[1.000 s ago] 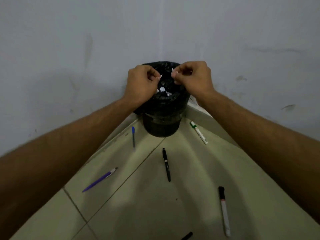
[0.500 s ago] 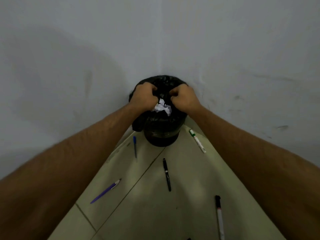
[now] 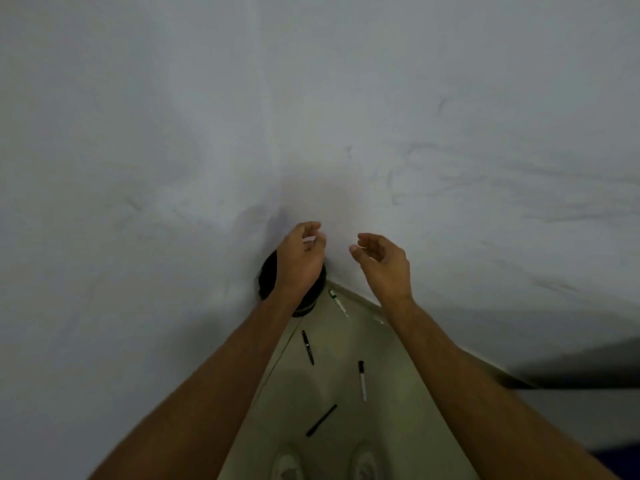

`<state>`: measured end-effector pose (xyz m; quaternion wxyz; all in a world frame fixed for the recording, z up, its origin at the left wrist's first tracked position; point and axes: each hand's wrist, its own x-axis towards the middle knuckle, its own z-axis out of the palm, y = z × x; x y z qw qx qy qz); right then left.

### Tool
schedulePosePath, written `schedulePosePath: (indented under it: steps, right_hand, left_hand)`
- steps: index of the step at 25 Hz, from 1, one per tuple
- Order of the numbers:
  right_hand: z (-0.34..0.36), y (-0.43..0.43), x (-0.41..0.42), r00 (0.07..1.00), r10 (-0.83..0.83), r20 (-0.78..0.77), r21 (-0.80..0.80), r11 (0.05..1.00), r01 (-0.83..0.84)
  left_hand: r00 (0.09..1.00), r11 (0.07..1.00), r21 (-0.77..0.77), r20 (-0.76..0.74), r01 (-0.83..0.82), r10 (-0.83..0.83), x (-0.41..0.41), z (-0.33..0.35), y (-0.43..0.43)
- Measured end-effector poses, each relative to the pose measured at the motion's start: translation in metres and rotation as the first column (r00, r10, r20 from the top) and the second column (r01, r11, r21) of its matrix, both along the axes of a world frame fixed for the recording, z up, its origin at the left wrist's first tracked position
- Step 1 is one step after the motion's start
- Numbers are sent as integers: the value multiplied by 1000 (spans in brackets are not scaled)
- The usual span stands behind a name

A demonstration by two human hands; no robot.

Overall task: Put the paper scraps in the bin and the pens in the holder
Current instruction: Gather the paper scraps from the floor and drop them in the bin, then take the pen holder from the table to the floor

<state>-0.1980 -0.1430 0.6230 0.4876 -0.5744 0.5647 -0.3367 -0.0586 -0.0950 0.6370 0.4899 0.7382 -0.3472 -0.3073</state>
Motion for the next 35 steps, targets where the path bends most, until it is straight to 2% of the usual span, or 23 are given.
schedulePosePath:
  steps: [2,5,8,11,14,17,19,21,22,25,29,32,35]
  right_hand:
    - [66,26,-37,994,-76,80,3,997,76]
    - [144,63,-102,965,-243,98,-55,967,249]
    - [193,95,-196,871,-475,125,-135,861,489]
    - [209,132,-296,774,-617,147,-158,757,634]
    - [208,169,-384,690,-717,94,-207,664,718]
    - [193,212,-485,519,-855,8,-266,498,825]
    - [181,237,-549,408,-903,-134,-286,430,856]
    - [167,255,-608,347,-887,-304,-266,429,864]
    - [160,259,-632,347,-854,-388,-231,455,860]
    - [144,257,-670,443,-695,-566,-76,579,812]
    - [129,251,-679,575,-567,-590,40,691,722]
    - [128,249,-675,561,-591,-580,13,682,731]
    - [139,244,-657,528,-610,-590,-78,694,716]
  left_hand:
    - [998,997,-37,-17,64,-64,-31,67,11]
    - [973,968,-99,5,231,-231,-90,133,24]
    - [895,885,-141,23,444,-446,-184,175,25]
    - [779,769,-142,26,623,-626,-291,195,36]
    - [693,688,-117,2,716,-721,-382,200,51]
    - [597,595,-83,-1,800,-802,-474,201,72]
    - [541,540,-53,16,840,-841,-523,199,86]
    - [503,503,-22,28,864,-864,-561,198,98]
    - [494,495,-4,33,869,-869,-575,196,102]
    - [492,494,38,58,869,-869,-591,192,109]
    - [512,519,73,95,852,-854,-590,186,111]
    - [537,547,82,116,833,-836,-581,185,110]
    - [580,588,67,106,806,-808,-565,184,108]
